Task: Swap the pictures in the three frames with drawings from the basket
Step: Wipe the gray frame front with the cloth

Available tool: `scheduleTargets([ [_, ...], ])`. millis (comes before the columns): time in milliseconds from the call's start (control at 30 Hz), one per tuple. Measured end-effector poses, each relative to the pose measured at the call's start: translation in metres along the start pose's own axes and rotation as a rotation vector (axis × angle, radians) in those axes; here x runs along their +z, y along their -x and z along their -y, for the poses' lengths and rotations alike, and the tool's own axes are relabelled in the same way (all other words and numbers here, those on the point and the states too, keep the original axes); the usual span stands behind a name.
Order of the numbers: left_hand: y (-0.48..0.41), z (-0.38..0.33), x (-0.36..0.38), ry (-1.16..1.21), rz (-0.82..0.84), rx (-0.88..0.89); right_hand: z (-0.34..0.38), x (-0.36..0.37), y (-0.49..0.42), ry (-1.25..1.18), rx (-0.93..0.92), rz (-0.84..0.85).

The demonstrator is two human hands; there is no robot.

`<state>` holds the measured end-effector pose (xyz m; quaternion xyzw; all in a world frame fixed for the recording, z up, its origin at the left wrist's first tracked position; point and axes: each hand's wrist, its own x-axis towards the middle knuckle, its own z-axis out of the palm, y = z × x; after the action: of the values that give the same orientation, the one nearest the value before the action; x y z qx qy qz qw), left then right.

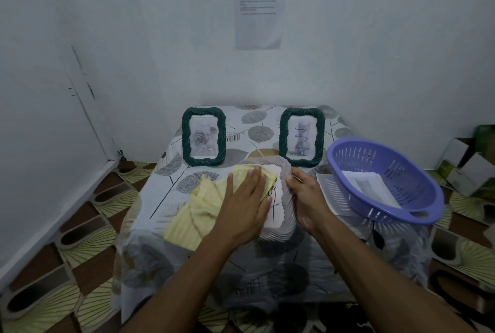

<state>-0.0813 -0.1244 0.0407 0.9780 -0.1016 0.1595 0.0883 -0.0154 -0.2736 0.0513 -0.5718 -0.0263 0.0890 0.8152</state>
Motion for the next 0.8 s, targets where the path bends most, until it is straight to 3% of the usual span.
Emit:
scheduleTargets([
  [133,0.013,-0.016,0.000,0.033,-0.028,0.185,0.009,-0.002,-0.003,-0.024,-0.006,0.023],
  [367,-0.006,0.008,-0.015,-0.015,-0.033,0.139,0.001,0.004,0.004,-0.064,0.008,0.076],
  [567,0.027,0.002,-0.005,0.070,-0.006,0.308,0.010,-0.007,-0.001,-0.044,0.013,0.025],
  [800,0.001,0.009,-0.013,-0.034,-0.037,0.165,0.008,-0.004,0.004,-0.050,0.020,0.054],
])
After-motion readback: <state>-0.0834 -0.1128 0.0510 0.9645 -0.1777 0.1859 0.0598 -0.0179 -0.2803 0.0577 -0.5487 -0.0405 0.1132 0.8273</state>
